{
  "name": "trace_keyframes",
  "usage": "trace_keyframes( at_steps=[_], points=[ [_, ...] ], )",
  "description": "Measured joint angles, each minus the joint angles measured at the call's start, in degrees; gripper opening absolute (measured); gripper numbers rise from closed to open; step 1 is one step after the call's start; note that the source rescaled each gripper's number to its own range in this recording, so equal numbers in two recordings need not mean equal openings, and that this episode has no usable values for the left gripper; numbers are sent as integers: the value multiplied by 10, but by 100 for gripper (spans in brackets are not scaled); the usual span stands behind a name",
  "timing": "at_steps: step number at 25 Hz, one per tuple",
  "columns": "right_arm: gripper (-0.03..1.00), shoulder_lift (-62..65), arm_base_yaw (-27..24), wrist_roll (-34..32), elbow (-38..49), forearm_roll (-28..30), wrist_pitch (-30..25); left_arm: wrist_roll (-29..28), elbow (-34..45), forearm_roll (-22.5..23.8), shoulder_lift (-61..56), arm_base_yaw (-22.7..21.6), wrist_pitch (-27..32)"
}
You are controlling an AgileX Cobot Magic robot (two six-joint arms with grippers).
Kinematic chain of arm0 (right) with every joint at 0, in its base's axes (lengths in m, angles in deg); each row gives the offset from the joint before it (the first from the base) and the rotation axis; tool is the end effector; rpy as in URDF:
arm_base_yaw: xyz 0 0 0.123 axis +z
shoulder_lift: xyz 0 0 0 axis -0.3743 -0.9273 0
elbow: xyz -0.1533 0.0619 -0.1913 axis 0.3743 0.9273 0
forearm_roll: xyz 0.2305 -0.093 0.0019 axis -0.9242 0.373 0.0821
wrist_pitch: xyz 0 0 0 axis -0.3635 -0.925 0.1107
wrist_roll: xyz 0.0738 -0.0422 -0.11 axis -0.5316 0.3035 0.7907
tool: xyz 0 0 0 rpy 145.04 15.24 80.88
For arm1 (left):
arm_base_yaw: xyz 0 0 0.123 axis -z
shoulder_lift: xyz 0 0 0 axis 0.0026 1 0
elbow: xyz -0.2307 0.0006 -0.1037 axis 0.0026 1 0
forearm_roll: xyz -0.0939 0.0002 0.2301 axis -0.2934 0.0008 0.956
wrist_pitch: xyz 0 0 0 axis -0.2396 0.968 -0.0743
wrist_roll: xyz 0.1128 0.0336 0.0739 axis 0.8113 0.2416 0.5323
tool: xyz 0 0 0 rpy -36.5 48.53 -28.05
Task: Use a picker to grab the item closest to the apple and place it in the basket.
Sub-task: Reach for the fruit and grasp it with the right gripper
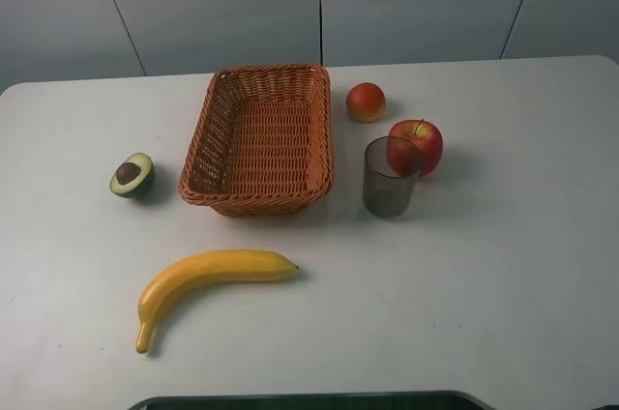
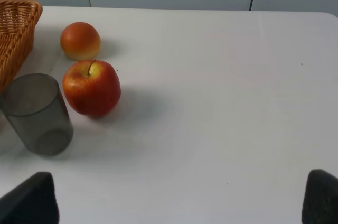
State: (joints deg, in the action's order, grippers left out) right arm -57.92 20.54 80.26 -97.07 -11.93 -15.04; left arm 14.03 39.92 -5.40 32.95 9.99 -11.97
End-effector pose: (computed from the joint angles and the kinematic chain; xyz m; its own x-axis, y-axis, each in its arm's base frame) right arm 0.0636 0.0104 0.2538 -0.4735 -0.0359 -0.8801 -0.0735 0.9973 -0.0011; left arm 0.0664 0.0082 0.2547 -0.4615 0.0067 -0.8871 0.0152 0.9999 -0.0004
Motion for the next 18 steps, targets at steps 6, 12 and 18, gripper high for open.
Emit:
trace_keyframes(
  at_steps=[6, 12, 18],
  points=[
    [100, 0, 0, 0, 0, 0, 0, 0, 0, 0, 0, 0, 0],
    [100, 0, 0, 0, 0, 0, 0, 0, 0, 0, 0, 0, 0],
    [100, 0, 0, 0, 0, 0, 0, -1, 0, 0, 0, 0, 0]
  ],
)
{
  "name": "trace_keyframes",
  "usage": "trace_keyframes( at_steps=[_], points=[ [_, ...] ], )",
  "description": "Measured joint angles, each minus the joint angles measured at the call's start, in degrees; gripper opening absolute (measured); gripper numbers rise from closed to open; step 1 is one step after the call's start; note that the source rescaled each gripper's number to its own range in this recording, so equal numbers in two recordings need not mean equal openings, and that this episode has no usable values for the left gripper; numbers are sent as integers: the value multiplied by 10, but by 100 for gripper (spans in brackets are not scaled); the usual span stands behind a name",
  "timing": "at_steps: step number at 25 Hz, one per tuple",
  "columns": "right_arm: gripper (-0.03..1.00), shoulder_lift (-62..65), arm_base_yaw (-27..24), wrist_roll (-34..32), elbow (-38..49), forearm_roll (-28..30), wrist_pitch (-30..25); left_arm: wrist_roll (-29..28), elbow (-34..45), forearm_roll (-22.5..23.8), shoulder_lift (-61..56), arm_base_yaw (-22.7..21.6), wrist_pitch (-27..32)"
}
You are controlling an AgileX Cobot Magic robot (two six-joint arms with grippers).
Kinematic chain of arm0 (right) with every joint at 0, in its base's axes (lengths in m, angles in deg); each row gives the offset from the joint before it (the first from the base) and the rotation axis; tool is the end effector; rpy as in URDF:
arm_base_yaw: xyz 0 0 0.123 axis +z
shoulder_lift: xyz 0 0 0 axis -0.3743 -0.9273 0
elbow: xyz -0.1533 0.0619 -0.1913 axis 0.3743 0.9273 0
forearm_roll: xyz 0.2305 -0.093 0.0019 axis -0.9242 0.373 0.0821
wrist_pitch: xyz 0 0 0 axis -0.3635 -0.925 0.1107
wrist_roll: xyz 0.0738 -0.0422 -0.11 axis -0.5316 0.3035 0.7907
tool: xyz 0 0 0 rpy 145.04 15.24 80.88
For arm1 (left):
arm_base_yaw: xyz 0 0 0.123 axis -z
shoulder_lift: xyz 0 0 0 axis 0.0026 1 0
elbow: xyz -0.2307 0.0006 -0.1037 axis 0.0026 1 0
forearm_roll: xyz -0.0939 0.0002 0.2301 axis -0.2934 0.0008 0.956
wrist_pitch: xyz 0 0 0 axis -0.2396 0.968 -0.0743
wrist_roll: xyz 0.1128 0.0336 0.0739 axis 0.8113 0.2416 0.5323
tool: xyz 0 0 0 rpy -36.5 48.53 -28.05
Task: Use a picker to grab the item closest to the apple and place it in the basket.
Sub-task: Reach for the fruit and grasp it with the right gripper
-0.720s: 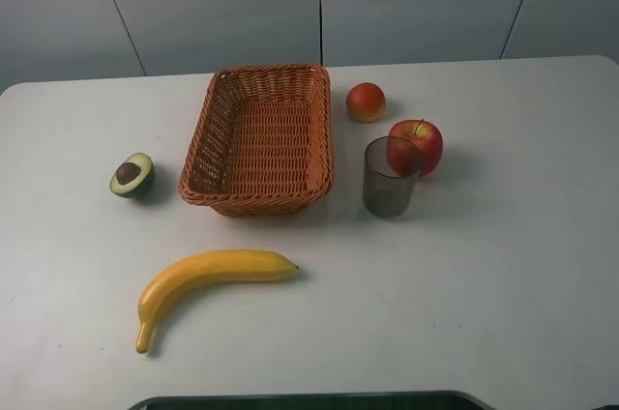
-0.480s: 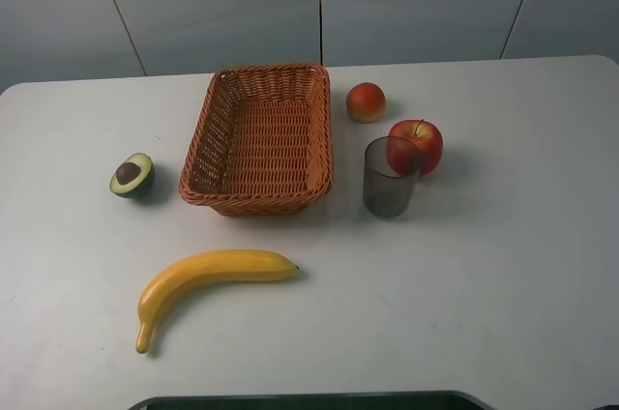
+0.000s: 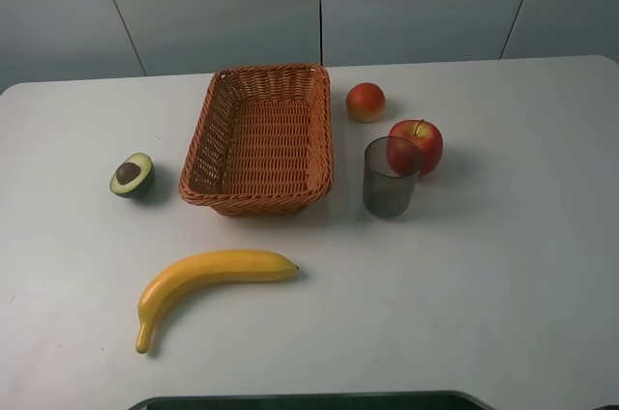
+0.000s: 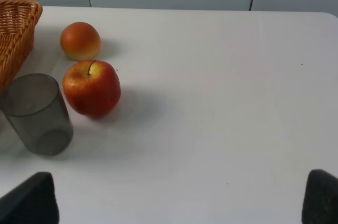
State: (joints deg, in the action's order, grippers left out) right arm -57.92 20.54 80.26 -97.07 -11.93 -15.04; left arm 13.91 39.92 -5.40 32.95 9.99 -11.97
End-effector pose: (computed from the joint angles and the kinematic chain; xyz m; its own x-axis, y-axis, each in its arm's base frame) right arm 0.0636 0.0104 0.2538 -0.4735 -0.0359 -0.8801 -0.0735 0.9973 -0.0011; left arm 0.0664 0.0082 0.2547 -0.4616 0.0046 -0.8871 0.0143 0.9999 -0.0022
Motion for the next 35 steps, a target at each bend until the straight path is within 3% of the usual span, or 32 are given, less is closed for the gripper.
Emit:
trace_keyframes(
  at_steps=[16, 21, 27, 32, 35],
  points=[
    [100, 0, 0, 0, 0, -1, 0, 0, 0, 0, 0, 0, 0],
    [100, -12, 0, 0, 0, -27, 0, 0, 0, 0, 0, 0, 0],
    [100, -175, 0, 11, -37, -30, 2, 0, 0, 0, 0, 0, 0],
    [100, -340, 2, 94, -98, -56, 9, 0, 0, 0, 0, 0, 0],
    [100, -423, 56, 143, -116, -66, 15, 0, 0, 0, 0, 0, 0]
  ],
)
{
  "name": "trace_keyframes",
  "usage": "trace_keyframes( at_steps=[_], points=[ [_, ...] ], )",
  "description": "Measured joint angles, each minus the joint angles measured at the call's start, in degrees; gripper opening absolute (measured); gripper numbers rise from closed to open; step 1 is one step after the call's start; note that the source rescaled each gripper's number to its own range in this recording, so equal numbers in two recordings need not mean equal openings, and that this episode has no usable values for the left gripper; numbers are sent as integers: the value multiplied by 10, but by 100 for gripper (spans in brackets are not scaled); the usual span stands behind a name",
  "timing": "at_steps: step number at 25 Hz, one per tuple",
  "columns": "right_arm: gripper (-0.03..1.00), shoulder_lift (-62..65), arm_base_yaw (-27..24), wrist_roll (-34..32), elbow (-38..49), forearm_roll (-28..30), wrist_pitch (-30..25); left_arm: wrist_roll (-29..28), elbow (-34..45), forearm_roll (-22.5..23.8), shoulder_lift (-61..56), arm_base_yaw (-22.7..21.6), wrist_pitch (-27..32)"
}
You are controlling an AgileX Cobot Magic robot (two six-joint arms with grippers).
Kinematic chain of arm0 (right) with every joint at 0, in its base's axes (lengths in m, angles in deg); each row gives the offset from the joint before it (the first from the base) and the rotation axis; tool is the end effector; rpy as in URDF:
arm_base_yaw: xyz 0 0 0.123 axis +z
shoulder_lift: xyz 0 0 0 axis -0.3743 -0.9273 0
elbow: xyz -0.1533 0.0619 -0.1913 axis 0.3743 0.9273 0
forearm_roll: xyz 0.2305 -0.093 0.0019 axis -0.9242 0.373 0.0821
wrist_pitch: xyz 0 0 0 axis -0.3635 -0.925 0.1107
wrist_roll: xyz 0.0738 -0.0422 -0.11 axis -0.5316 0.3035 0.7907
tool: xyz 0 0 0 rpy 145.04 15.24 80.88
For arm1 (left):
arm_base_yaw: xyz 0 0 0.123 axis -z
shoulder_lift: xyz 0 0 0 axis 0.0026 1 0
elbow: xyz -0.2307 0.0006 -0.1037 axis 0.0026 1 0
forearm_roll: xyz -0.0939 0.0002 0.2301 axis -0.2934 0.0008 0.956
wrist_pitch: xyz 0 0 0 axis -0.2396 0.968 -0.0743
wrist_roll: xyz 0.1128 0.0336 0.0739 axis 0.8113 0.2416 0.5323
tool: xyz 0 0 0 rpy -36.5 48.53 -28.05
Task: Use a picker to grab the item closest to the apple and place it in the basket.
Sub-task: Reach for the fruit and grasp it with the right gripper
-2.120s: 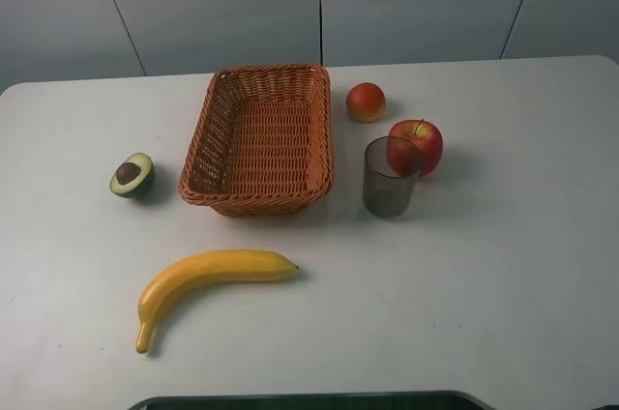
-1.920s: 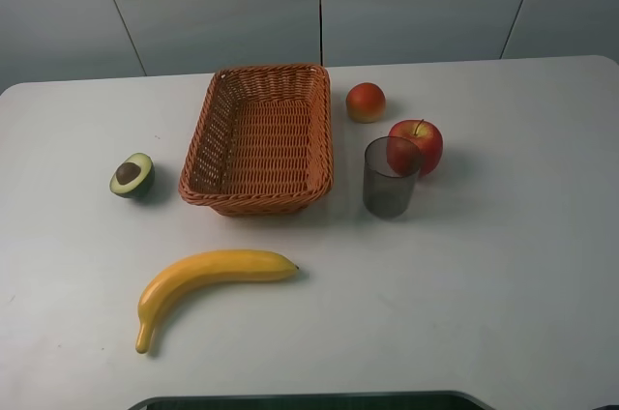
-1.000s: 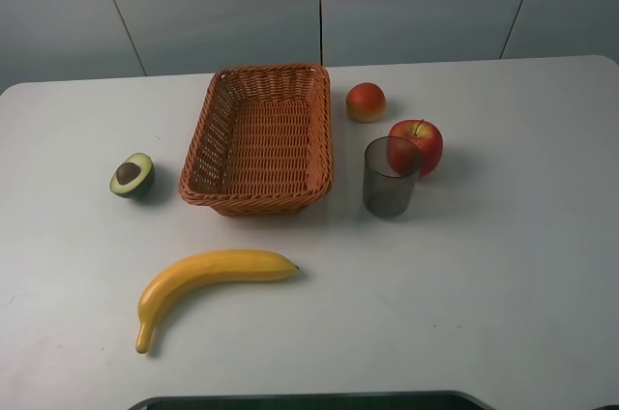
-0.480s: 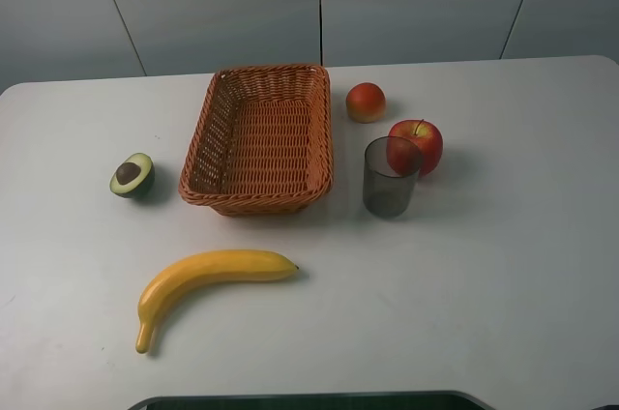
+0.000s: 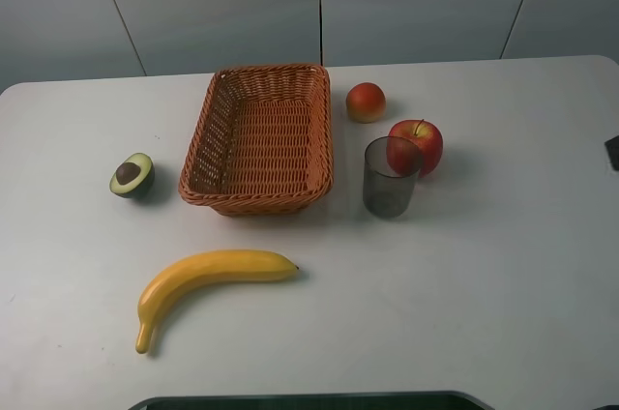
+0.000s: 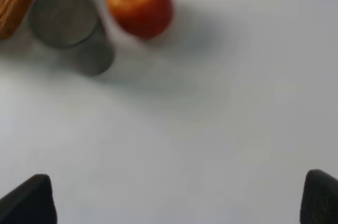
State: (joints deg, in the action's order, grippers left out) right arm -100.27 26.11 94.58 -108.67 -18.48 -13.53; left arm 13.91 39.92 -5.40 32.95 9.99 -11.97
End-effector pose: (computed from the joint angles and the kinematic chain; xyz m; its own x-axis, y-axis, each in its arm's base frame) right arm 0.1584 0.0372 0.2430 -0.7745 -0.2902 -0.5620 -0.3647 0.9308 0.0221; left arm 0.0664 0.0082 0.2547 -0.4616 0.0046 -0.8871 0.0143 0.9999 -0.0022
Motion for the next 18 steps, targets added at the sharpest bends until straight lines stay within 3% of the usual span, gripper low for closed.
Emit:
trace_keyframes(
  at_steps=[6, 18],
  points=[
    [100, -159, 148, 29, -30, 10, 50, 0, 0, 0, 0, 0, 0],
    [100, -425, 262, 106, -156, 21, 66, 0, 0, 0, 0, 0, 0]
  ],
)
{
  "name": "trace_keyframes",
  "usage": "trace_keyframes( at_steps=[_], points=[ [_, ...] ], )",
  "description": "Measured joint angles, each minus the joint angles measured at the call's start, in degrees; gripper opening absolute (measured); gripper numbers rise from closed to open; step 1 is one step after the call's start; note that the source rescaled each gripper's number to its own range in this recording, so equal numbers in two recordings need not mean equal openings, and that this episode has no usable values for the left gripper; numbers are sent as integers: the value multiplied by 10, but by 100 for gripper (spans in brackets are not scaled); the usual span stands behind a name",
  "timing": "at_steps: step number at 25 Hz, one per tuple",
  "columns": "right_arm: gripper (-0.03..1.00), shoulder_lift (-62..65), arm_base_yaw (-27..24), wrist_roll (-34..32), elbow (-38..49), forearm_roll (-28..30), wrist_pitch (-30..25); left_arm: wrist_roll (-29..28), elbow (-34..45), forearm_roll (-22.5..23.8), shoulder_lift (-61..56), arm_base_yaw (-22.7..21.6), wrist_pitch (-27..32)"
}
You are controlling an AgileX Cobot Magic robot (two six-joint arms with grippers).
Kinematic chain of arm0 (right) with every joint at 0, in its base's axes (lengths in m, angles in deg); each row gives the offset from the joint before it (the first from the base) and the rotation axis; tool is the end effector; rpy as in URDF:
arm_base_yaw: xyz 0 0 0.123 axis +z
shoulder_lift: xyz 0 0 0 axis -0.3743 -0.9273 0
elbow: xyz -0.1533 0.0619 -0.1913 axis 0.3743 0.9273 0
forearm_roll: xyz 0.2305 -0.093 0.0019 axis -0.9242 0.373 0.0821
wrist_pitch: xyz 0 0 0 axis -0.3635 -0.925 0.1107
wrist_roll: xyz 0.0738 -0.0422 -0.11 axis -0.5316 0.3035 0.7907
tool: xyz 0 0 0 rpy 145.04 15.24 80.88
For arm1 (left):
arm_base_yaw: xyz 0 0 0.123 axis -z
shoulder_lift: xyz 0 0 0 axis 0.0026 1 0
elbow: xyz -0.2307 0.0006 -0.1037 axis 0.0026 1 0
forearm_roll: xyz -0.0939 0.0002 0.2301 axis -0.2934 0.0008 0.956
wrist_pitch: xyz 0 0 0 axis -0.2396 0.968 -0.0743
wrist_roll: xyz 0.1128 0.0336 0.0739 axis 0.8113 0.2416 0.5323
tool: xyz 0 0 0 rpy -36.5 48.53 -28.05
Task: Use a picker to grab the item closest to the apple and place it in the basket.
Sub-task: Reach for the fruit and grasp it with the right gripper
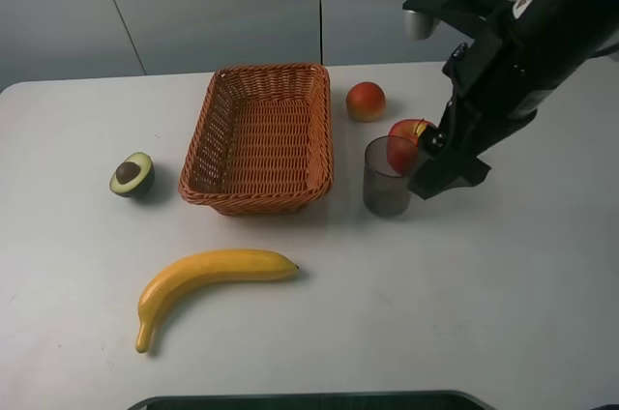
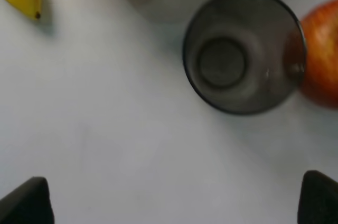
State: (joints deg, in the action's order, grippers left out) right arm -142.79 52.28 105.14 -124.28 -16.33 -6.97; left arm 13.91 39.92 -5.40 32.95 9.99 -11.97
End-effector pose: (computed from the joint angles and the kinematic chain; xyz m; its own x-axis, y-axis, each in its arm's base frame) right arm 0.2330 0.1590 0.1637 -0.5514 -0.7958 -0.2503 -0.8270 0.5609 0.0383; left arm 0.0664 0.0082 0.2547 -0.4616 0.0046 -0.8871 0.0143 0.9999 -0.0022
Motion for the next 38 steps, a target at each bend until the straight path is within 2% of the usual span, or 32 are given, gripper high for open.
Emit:
trace_keyframes(
  at_steps=[6, 11, 18, 28, 38],
  points=[
    [100, -44, 41, 49, -8, 1, 5, 0, 0, 0, 0, 0, 0],
    [100, -65, 57, 57, -8, 1, 34, 0, 0, 0, 0, 0, 0],
    [100, -106, 62, 59, -8, 5, 81, 0, 0, 0, 0, 0, 0],
    [100, -139, 62, 50, -8, 33, 119, 0, 0, 0, 0, 0, 0],
    [100, -179, 62, 40, -8, 34, 146, 0, 0, 0, 0, 0, 0]
  ],
)
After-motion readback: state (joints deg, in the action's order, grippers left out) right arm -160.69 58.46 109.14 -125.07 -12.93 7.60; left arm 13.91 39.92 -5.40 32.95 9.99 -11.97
